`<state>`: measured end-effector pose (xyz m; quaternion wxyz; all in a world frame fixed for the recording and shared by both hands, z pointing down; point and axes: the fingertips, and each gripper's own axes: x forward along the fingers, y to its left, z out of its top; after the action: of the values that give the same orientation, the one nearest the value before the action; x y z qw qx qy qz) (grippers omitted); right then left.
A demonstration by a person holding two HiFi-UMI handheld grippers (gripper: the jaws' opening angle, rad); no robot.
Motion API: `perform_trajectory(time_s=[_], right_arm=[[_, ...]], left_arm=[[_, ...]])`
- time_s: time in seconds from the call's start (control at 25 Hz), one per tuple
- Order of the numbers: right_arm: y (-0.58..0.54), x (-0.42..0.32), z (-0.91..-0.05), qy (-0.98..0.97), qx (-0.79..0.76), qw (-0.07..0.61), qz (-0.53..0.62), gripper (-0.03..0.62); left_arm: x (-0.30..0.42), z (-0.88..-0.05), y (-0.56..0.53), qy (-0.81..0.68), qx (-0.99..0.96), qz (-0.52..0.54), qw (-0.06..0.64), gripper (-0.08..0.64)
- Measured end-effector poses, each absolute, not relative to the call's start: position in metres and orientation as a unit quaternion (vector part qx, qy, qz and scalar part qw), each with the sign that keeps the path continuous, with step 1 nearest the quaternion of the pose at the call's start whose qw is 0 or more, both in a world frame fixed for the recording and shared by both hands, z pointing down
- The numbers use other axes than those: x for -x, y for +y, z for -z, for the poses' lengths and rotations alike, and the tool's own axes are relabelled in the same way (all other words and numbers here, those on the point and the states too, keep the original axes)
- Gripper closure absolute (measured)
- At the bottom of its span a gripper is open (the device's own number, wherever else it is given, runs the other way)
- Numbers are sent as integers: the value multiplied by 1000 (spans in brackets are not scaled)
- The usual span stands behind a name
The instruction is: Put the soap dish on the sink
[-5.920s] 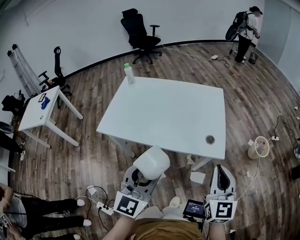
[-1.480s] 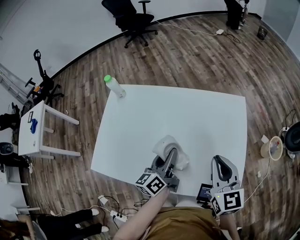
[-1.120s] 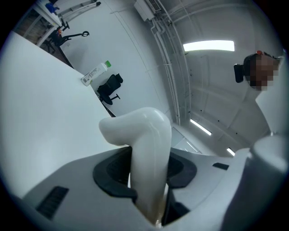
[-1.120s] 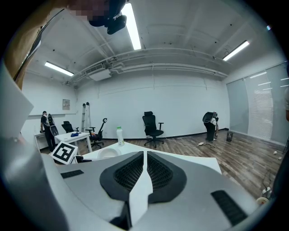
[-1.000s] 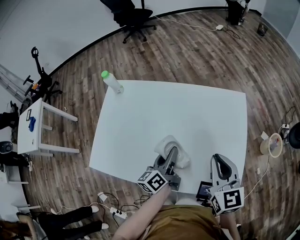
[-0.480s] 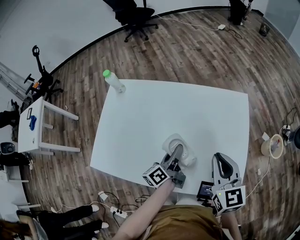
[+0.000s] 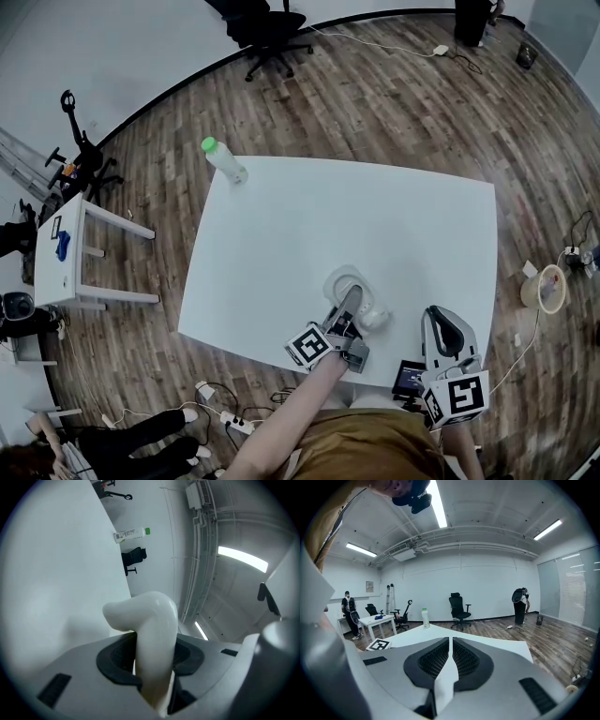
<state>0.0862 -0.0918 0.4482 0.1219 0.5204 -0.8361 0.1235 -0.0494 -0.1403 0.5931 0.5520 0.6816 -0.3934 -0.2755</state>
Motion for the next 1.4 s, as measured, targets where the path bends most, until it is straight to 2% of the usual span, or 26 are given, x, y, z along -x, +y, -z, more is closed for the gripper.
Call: perform_trajectory(time_s=[0.36, 0.68, 0.88, 1.08, 1.4], right_arm=[[-89, -89, -450, -835, -522, 119, -124, 581], [-89, -77, -466, -842, -502, 152, -121, 578], [-83, -57, -480, -857, -465, 185, -122, 488], [-74, -40, -513, -866, -418, 220, -164, 334], [-66, -28, -539, -868, -385, 251, -190, 325]], left_arm=[[55, -601, -140, -377, -622, 330, 602, 400], [50, -611, -135, -374, -614, 314, 620, 400], [53, -615, -132, -380, -610, 306, 624, 400], [51, -616, -132, -375, -616, 301, 624, 400], [50, -616, -131, -370, -611, 304, 630, 400]])
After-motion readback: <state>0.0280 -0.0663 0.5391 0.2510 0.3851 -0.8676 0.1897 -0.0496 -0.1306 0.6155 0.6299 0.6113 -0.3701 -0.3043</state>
